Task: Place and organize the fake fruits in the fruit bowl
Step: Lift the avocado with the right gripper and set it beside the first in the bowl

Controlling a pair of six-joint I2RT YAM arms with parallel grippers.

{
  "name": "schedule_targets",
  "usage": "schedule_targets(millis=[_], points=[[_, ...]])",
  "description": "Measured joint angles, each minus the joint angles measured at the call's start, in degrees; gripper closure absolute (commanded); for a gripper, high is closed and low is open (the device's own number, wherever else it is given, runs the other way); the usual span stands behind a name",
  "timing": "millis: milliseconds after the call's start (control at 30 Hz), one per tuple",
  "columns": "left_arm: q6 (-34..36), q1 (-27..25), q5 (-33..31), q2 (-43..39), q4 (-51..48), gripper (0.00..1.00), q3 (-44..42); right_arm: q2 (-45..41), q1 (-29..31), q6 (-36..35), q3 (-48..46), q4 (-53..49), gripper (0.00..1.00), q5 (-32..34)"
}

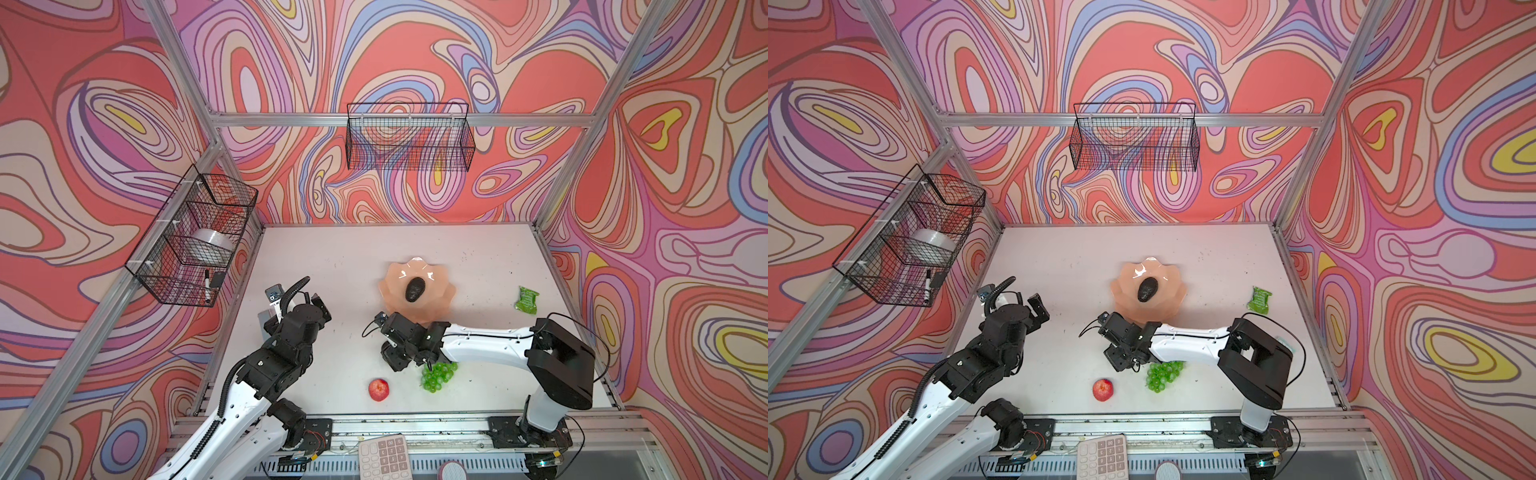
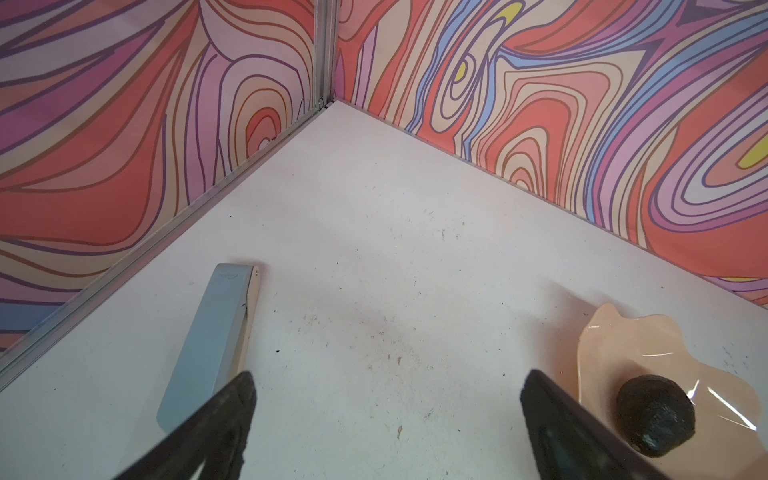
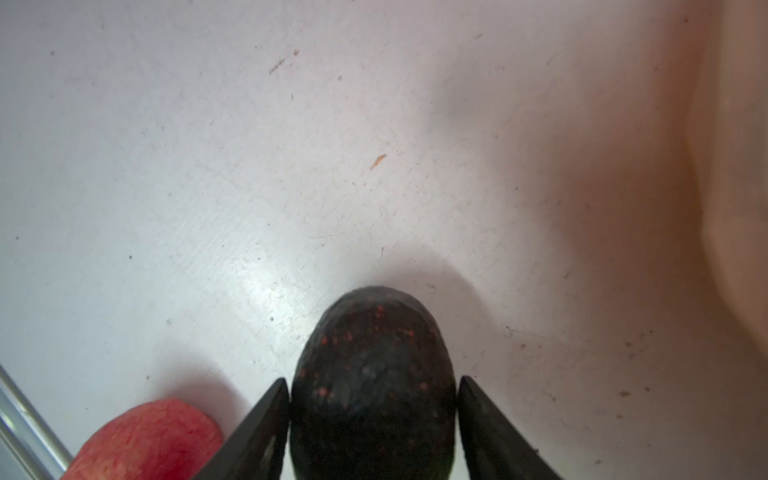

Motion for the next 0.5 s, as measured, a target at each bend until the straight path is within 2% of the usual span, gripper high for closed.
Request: schedule_targets(millis=[100,200,400,500], points=[[-0.33,0.00,0.00,0.02,0.00,0.00,0.00,-0.04,0.00,0.63,0.00,0.55,0.54,-0.11],[-0.68,0.00,0.00,0.24,0.00,0.00,0.00,-1.01,0.00,1.14,0.00,0.81,0.58,-0.31],[-0.81,0.00,0.02,1.20,0.02,0.00,0.00,-8.41,-0.24,2.89,0.20,-0.17,0.60,1.14],[-0.81,0.02,0.00,1.22,0.04,0.00,0.00,-13.62,-2.23,3.69,1.27,-1.86,0.60,2.16]])
